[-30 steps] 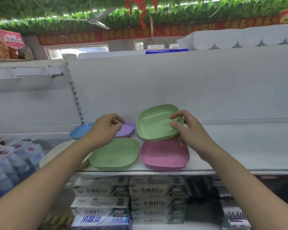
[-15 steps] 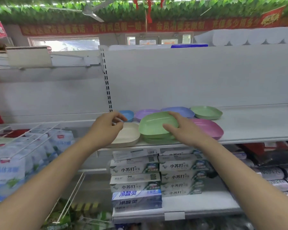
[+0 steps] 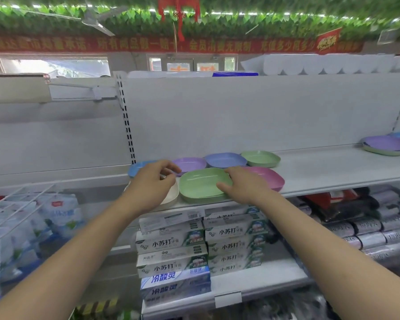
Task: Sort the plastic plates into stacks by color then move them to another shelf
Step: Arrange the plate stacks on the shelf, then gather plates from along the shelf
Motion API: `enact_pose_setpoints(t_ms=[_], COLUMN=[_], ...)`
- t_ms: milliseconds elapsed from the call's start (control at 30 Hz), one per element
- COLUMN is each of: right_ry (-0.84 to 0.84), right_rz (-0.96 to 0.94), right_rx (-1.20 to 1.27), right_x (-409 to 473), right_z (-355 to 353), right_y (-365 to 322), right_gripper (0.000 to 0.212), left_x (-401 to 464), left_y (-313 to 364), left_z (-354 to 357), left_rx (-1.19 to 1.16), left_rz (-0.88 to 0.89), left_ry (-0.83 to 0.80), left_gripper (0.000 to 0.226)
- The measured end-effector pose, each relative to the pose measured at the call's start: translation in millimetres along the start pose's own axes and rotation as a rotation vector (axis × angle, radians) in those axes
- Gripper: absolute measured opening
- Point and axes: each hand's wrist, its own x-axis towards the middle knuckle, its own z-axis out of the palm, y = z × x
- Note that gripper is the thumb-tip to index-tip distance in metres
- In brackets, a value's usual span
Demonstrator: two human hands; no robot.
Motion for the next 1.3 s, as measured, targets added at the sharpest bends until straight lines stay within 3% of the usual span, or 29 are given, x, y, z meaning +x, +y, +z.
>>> enact_pose_setpoints(t_ms=[167, 333, 433, 733, 1000, 1300], right_ry=[0.008, 0.047, 0.107, 0.258, 0.312, 0.362], right_rz=[0.0, -0.016, -0.061, -0.146, -0.048, 0.129], right_rx=[-0.142, -0.132, -0.068, 0.214, 0.356, 0.301], right_x=[3.0, -1.6, -12.3, -72.0, -148.6, -294.0], right_z=[1.8, 0.7, -3.6, -31.2, -76.9, -147.2], right_y=[-3.2, -1.1, -1.1, 45.3, 179.1, 413.1], right_gripper=[0.053, 0.054, 0.052, 0.021, 0.019, 0.016], left_x=[-2.8, -3.8, -5.6, -12.5, -23.9, -59.1], left_y=[7.7, 14.2, 19.1, 63.0, 170.0, 327.8], left_z=[4.3, 9.8, 15.9, 72.8, 177.1, 395.7], left_rx=[-0.025, -0.01, -0.005, 0.023, -0.008, -0.082], left_rz=[0.019, 0.022, 0.034, 0.121, 0.249, 0.367], left_ry=[-0.005, -0.013, -0.028, -0.127, -0.233, -0.414], left_gripper=[0.018, 0.019, 0.02, 0.019, 0.019, 0.022])
